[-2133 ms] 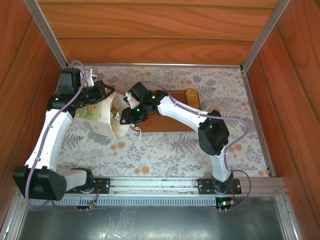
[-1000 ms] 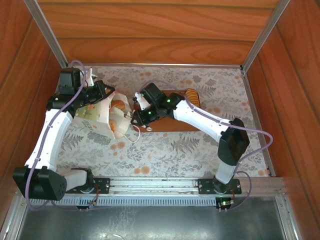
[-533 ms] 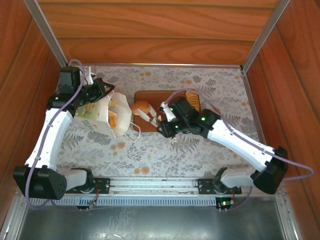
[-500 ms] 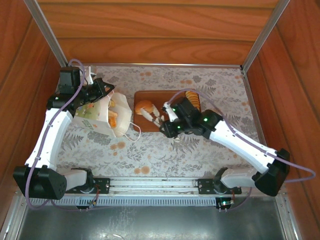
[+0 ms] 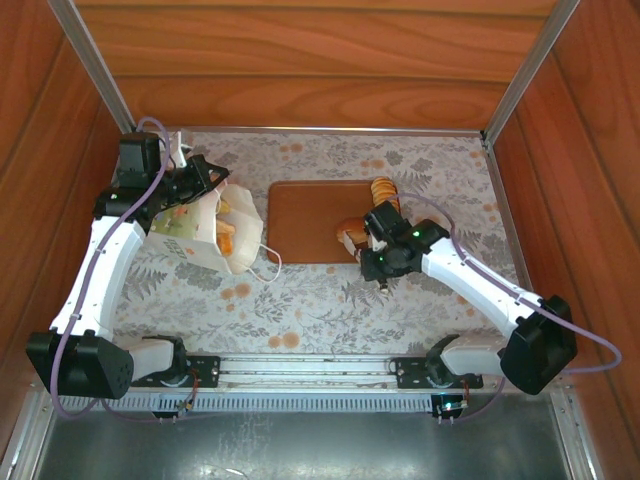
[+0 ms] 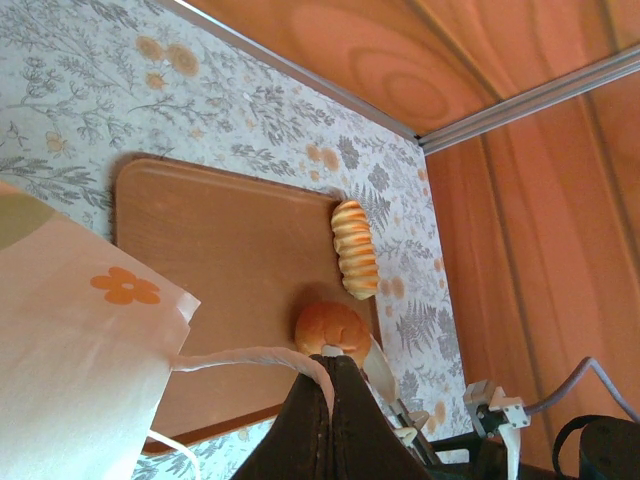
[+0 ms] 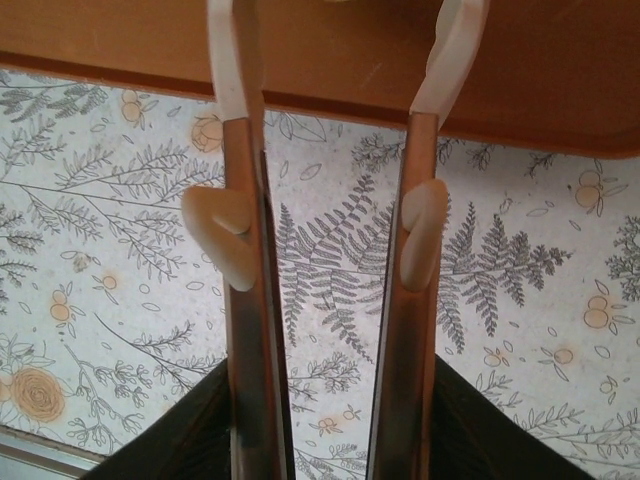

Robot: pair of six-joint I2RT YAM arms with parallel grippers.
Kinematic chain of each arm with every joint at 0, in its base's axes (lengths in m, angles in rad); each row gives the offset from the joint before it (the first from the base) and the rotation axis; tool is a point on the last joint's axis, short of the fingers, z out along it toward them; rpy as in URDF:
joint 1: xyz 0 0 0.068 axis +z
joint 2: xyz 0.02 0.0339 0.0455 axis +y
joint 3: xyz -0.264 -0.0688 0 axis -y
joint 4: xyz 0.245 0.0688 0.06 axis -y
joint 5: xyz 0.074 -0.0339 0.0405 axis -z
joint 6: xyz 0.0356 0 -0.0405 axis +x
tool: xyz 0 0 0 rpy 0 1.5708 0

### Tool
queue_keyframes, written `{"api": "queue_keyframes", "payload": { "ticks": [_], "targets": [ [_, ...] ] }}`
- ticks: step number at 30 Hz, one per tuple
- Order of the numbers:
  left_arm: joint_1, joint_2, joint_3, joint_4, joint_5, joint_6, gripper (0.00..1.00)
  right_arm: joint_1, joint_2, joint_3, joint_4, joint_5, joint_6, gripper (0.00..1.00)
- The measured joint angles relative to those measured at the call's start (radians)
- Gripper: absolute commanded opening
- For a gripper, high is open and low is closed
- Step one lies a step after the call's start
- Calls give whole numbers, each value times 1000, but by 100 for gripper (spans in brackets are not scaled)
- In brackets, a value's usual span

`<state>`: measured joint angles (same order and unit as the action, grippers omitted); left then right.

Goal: Take the fake bread out of the paper bag

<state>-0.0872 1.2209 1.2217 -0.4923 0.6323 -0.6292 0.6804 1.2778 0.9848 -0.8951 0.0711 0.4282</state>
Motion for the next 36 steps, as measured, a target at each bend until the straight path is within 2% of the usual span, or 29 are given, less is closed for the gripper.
{"api": "queue_keyframes", "payload": {
  "ticks": [9, 16, 25, 36],
  "targets": [
    [0, 0, 0, 3, 0, 0, 0, 0, -4, 28, -135, 0, -3, 55],
    [0, 0, -9, 7, 2, 0, 0, 0, 4, 168, -242, 5, -18, 57],
    [0, 0, -11, 7, 5, 0, 0, 0, 196, 406, -359, 18, -46, 57],
    [0, 0, -11, 7, 9, 1, 0, -4, 332, 440, -403, 23, -68, 49]
  ]
}}
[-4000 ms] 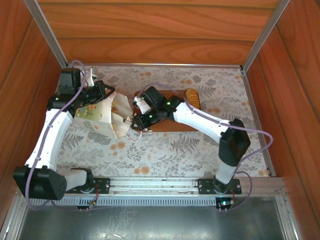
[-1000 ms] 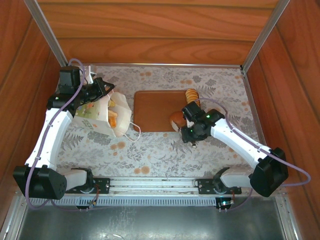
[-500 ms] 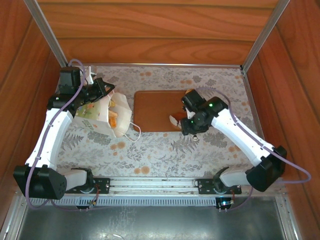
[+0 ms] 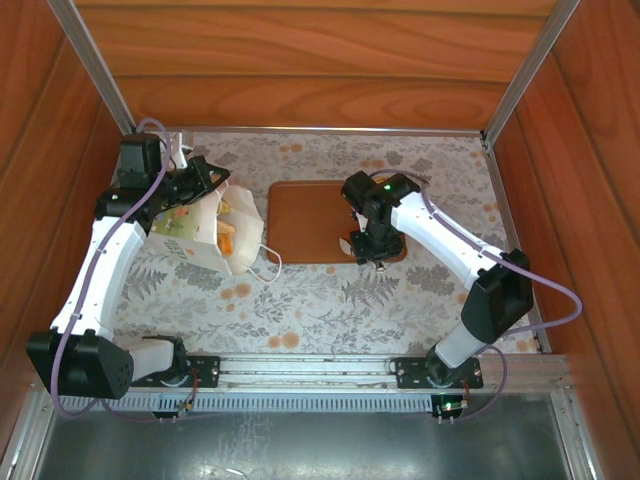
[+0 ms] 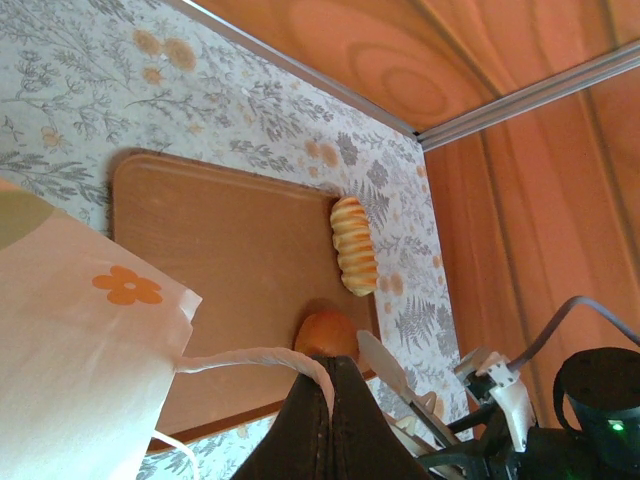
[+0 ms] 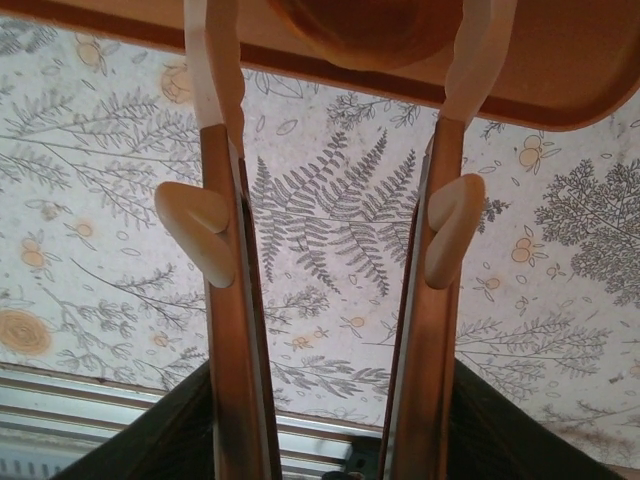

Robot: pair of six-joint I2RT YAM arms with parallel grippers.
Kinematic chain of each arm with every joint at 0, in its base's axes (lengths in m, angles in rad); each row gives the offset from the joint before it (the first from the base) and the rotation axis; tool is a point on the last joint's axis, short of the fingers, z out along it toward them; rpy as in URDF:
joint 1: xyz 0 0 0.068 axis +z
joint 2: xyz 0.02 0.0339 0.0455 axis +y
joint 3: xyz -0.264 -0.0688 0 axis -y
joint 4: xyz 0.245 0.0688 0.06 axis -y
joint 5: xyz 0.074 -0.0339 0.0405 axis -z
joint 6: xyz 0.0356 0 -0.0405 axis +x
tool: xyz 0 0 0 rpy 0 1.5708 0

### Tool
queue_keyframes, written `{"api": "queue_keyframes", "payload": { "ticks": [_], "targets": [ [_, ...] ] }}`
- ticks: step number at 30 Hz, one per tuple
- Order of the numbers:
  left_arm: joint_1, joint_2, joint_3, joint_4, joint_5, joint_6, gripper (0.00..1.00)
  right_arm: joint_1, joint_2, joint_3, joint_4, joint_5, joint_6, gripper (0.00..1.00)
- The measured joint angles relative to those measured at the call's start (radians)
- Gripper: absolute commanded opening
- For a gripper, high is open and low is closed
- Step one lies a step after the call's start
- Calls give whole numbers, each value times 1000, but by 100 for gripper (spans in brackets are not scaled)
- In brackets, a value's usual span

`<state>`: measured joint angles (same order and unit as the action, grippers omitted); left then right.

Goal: Take the fake bread out of the paper bag

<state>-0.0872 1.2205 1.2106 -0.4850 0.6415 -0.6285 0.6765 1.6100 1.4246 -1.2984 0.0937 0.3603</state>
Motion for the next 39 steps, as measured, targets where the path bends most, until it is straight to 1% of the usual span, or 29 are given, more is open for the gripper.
{"api": "queue_keyframes", "payload": {
  "ticks": [7, 12, 18, 24, 31, 39],
  "targets": [
    [0, 0, 0, 0, 2, 0, 0, -19, -27, -16, -26, 29, 7, 47],
    [0, 0, 0, 0, 3, 0, 0, -78, -88, -67, -44, 60, 8, 48],
    [0, 0, 0, 0, 6, 0, 0, -129, -97, -92, -47, 82, 0, 48],
    [0, 0, 0, 0, 10, 0, 0, -135, -93, -88, -43, 86, -16, 51],
    [0, 0, 0, 0, 10, 0, 0, -147, -93, -88, -25, 84, -38, 49],
    [0, 0, 0, 0, 10, 0, 0, -154, -93, -90, -4, 83, -46, 50]
  ]
}}
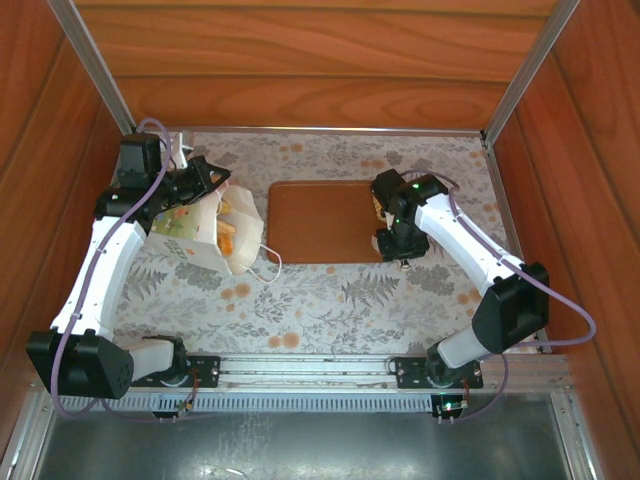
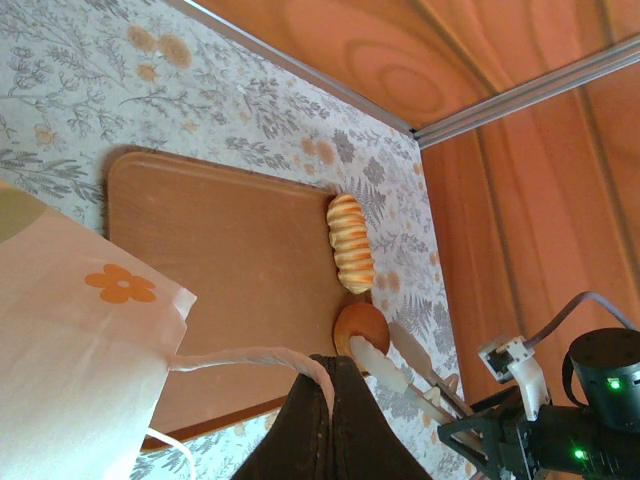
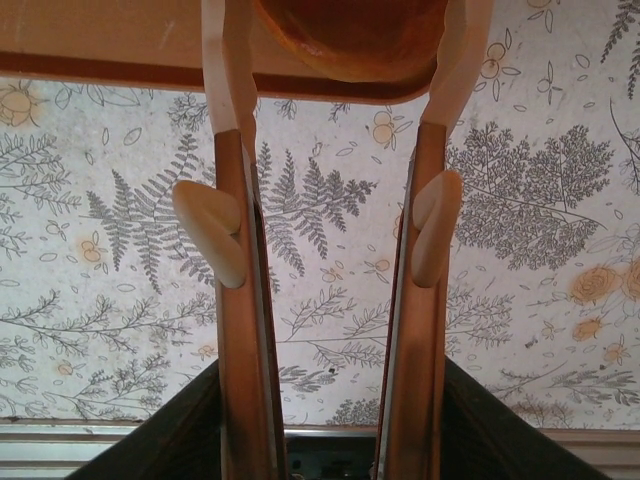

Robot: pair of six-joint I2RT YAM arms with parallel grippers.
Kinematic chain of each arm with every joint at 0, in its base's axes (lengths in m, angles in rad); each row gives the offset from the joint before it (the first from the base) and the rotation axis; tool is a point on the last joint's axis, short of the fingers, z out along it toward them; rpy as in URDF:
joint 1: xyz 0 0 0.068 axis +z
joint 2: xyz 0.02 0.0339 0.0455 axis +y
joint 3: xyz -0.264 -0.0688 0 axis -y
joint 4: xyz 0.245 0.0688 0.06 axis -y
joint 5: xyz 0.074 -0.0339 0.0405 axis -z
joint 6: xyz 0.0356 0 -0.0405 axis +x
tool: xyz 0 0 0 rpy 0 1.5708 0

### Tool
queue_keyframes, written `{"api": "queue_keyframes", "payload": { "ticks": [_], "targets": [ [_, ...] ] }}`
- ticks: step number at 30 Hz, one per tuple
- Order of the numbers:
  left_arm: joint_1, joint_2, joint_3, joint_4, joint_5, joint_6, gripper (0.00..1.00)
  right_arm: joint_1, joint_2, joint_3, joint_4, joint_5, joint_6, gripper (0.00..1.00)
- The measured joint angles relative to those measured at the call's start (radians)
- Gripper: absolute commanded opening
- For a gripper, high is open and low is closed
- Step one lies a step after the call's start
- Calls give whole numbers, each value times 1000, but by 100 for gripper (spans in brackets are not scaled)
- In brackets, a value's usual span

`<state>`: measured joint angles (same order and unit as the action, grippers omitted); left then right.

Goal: Take the fake bread out of the paper bag

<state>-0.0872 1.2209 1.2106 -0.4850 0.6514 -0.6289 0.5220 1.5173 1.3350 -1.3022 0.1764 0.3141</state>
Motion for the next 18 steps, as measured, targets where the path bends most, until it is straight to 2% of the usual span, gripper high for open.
{"api": "queue_keyframes", "payload": {
  "ticks": [10, 18],
  "targets": [
    [0, 0, 0, 0, 0, 0, 0, -2, 0, 1, 2, 3, -8, 56],
    [0, 0, 0, 2, 0, 0, 0, -6, -68, 26, 2, -10, -14, 54]
  ]
}}
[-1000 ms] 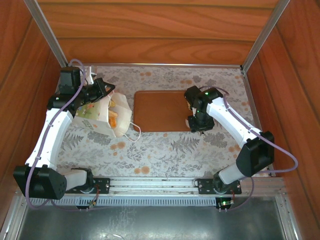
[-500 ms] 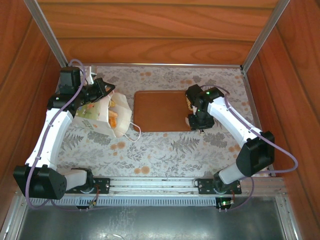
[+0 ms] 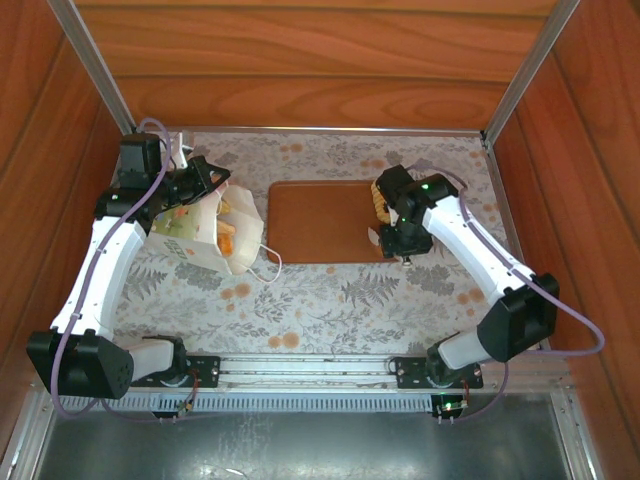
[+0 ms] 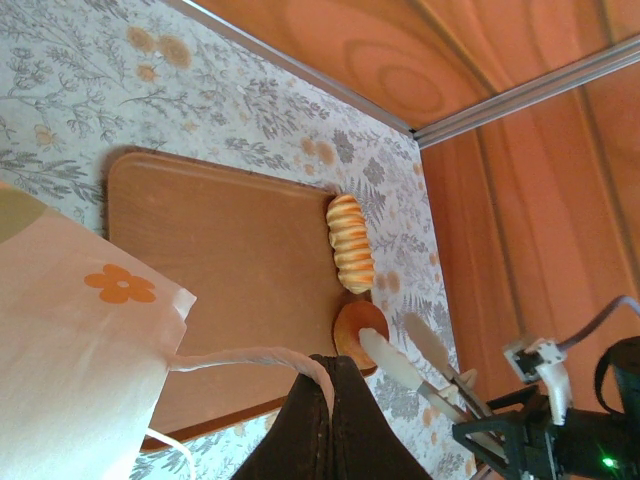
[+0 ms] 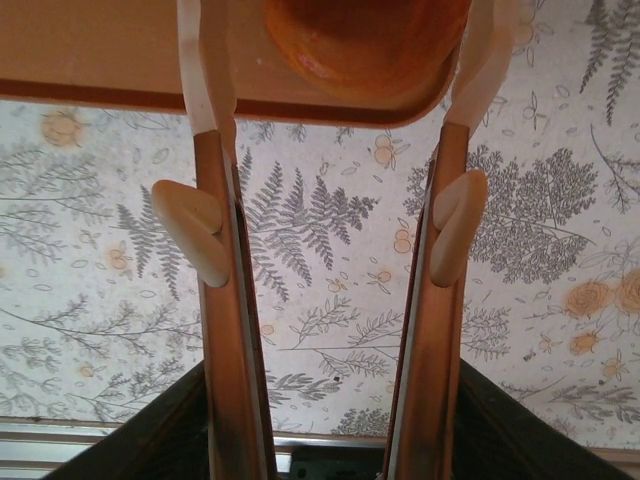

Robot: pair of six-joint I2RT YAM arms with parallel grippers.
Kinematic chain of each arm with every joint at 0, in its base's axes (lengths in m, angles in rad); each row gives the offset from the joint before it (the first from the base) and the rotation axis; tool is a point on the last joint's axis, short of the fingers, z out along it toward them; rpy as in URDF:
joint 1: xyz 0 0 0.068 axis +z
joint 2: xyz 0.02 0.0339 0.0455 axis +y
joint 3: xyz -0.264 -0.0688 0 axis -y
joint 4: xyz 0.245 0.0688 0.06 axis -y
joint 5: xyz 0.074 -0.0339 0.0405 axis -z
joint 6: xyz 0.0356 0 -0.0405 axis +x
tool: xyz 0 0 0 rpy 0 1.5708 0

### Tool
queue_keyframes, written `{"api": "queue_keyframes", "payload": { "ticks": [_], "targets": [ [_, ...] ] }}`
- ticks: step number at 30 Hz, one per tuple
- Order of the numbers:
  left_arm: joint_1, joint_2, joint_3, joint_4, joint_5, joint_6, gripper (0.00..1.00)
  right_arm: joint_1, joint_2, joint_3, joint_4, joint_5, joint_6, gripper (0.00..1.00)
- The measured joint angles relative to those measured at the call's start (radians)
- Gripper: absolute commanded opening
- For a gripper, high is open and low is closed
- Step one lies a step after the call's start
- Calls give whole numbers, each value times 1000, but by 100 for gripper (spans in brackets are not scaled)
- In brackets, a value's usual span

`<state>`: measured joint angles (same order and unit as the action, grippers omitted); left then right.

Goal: Take the fake bread out of the paper bag

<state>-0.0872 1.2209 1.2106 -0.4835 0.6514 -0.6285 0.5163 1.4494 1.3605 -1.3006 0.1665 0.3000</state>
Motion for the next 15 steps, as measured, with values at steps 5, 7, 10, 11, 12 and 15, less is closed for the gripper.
{"api": "queue_keyframes", "payload": {
  "ticks": [5, 7, 10, 11, 12, 15],
  "targets": [
    [0, 0, 0, 1, 0, 1, 0, 0, -80, 6, 27, -62, -19, 51],
    [0, 0, -1, 2, -1, 2, 0, 0, -116, 5, 64, -110, -23, 49],
    [0, -6, -15, 9, -4, 2, 0, 3, -175, -22, 161, -211, -21, 48],
    [0, -7, -18, 8, -4, 2, 0, 8, -193, -37, 193, -243, -21, 47],
    [0, -7, -21, 11, -5, 2, 0, 16, -208, -55, 225, -274, -21, 47],
    [0, -10, -28, 13, -6, 2, 0, 69, -236, -105, 314, -349, -19, 47]
  ]
}}
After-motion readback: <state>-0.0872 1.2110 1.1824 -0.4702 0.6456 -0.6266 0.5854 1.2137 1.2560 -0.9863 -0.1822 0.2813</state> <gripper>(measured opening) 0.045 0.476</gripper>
